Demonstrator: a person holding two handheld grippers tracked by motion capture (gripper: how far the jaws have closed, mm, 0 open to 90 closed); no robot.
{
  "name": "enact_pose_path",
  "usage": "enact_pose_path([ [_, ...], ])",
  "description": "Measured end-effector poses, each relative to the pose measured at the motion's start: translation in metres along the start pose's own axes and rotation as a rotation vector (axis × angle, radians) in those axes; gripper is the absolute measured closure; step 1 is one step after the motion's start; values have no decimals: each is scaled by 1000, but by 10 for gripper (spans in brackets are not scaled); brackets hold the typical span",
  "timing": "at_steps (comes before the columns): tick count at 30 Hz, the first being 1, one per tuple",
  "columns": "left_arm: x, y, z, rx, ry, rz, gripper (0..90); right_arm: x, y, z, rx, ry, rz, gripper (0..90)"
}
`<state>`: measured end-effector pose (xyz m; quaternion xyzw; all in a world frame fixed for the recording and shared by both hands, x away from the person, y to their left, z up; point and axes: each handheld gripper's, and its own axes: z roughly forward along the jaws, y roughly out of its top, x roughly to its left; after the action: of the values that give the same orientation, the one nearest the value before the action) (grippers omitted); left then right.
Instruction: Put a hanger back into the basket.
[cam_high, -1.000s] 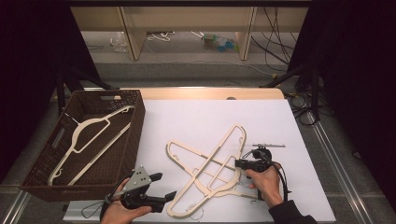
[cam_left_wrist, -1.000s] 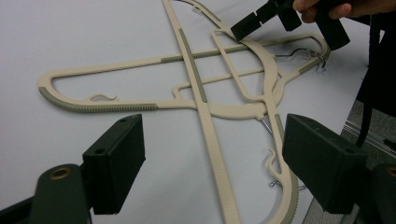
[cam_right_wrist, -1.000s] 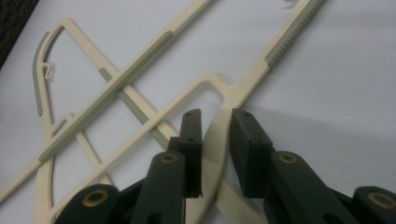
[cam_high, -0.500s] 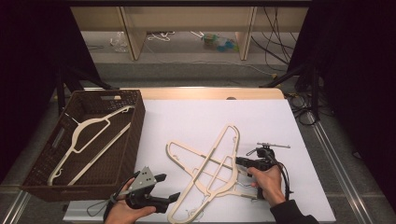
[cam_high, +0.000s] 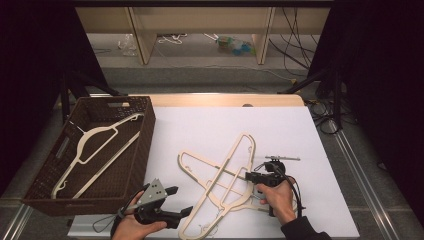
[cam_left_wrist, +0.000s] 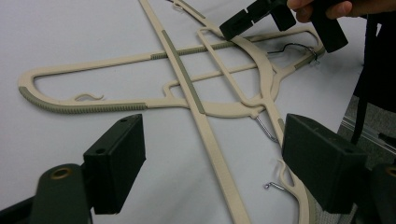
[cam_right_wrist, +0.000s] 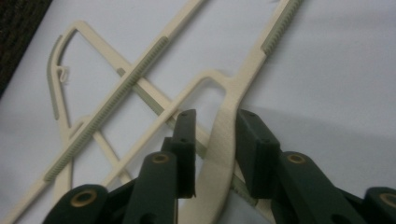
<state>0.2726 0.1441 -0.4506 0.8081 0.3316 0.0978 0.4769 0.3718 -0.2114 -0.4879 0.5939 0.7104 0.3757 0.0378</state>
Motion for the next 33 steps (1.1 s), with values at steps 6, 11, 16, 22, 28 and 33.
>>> enact_pose_path([
  [6,-1,0,1,-3,-9,-2,218,8,0,3,-10,-56,-54,721],
  [11,-1,0,1,-5,-14,7,218,15,3,8,-17,-95,-138,748],
  [16,0,0,1,-5,-12,-5,218,17,8,12,-3,-110,-137,765],
  [22,0,0,1,-11,-18,-7,218,16,18,18,11,-125,-154,765],
  [28,0,0,1,-6,-16,-9,219,23,22,19,59,-143,-192,765],
  [33,0,1,4,-10,-18,-11,219,23,21,20,31,-159,-232,773],
])
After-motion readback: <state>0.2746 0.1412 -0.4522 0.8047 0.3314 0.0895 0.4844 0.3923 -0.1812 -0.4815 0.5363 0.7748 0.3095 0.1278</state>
